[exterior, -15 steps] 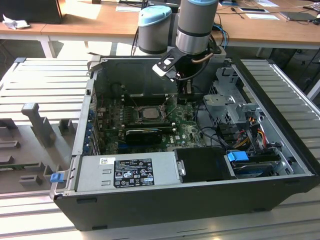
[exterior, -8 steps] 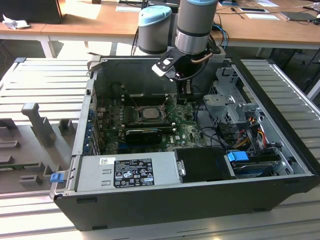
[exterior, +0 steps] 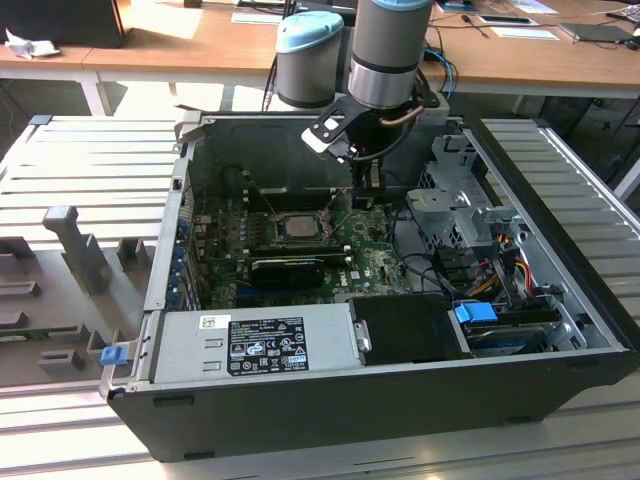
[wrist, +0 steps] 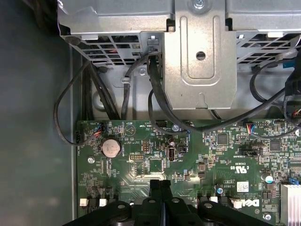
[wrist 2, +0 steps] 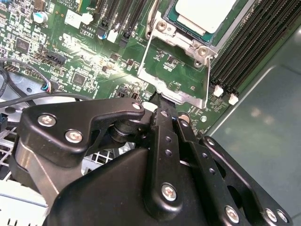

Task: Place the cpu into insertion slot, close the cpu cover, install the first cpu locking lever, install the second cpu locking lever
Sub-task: 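Close the cpu cover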

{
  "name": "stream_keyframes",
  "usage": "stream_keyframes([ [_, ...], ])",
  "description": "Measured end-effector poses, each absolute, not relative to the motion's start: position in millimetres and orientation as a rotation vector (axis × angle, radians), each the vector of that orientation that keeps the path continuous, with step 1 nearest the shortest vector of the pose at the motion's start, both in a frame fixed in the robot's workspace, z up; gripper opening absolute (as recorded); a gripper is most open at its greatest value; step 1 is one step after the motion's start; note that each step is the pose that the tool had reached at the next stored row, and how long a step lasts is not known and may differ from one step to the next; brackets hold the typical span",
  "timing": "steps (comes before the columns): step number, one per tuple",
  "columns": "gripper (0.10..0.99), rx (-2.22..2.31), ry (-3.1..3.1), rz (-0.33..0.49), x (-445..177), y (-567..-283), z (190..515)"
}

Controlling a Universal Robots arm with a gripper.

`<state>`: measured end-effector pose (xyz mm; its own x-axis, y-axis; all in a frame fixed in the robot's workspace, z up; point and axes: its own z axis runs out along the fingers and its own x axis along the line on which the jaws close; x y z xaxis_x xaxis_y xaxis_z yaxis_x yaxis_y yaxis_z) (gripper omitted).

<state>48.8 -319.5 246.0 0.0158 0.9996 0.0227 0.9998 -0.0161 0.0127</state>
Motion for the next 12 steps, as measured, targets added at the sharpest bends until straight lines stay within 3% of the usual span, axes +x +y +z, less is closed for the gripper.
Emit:
stream_keyframes([
  [12,0.106,-2.234,-2.199,-0.039,44.7,-319.5,246.1],
])
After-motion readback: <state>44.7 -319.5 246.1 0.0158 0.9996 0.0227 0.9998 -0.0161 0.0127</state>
